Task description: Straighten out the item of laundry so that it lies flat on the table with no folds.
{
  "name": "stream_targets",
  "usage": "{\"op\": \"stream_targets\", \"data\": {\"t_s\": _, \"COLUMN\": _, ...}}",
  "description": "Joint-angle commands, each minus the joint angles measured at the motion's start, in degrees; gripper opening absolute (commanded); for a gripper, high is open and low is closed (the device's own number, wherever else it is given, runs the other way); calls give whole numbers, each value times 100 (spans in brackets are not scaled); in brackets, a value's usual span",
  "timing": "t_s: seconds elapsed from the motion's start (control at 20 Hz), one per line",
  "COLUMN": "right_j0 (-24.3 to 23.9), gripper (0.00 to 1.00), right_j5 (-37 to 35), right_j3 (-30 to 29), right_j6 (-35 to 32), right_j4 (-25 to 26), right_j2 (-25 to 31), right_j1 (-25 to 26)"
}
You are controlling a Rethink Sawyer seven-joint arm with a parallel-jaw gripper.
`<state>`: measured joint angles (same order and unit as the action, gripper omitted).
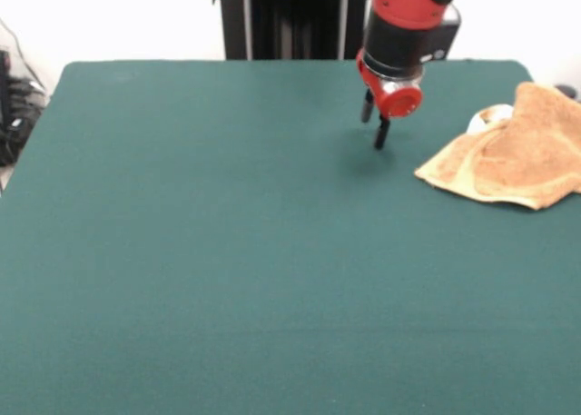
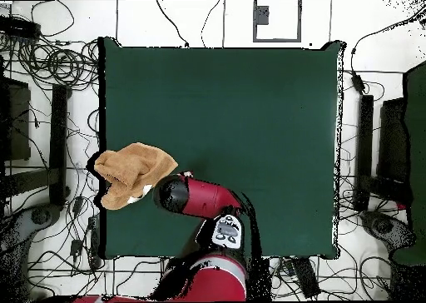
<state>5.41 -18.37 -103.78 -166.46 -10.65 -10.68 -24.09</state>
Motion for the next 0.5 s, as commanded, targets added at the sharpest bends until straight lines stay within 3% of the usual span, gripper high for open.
{"op": "stream_targets", "data": {"t_s": 0.05, "right_j0": -93, "gripper": 100, "right_j5": 184, "right_j3": 100, "right_j6": -910, "right_j4": -638, "right_j2": 708, "right_j1": 216}}
{"op": "stream_targets", "data": {"t_s": 0.5, "right_j0": 317, "gripper": 100, "right_j5": -39, "right_j3": 468, "right_j6": -1086, "right_j4": -1094, "right_j2": 535, "right_j1": 378}}
